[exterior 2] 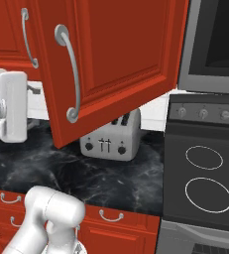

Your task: Open the cabinet, pick the kettle from the cabinet, and place it in the sink.

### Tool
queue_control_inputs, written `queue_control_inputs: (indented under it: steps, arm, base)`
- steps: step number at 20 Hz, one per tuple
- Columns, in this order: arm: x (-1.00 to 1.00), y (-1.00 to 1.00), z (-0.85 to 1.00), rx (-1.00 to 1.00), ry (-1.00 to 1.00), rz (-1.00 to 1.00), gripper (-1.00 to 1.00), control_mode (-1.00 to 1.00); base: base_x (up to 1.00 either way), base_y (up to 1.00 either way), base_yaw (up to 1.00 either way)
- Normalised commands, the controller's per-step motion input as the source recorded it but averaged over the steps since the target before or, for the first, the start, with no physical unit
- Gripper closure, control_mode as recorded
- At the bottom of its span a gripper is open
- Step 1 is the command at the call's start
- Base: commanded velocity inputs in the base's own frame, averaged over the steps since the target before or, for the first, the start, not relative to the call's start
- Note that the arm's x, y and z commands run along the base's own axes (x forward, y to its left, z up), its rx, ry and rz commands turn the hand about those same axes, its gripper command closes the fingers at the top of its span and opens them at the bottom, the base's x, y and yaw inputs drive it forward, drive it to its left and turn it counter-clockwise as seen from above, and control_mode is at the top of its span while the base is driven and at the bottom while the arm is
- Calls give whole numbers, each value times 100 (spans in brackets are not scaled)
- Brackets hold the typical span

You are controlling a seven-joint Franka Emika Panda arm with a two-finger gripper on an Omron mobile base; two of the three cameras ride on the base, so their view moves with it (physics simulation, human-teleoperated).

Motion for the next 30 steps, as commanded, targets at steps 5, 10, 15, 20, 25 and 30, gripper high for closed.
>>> queue_control_inputs:
  steps: [5, 10, 15, 20, 25, 30]
  arm:
    - [15, -12, 0, 0, 0, -26, -100, -100]
    - [6, -29, 0, 0, 0, -24, -100, -100]
    - [0, -26, 0, 0, 0, -22, -100, -100]
    - [0, -31, 0, 0, 0, -18, -100, -100]
    - [-4, -38, 0, 0, -4, -15, -100, -100]
    - [-14, -46, 0, 0, -6, -12, -100, -100]
  base:
    - [0, 0, 0]
    - [0, 0, 0]
    - [0, 0, 0]
    - [0, 0, 0]
    - [0, 0, 0]
    - [0, 0, 0]
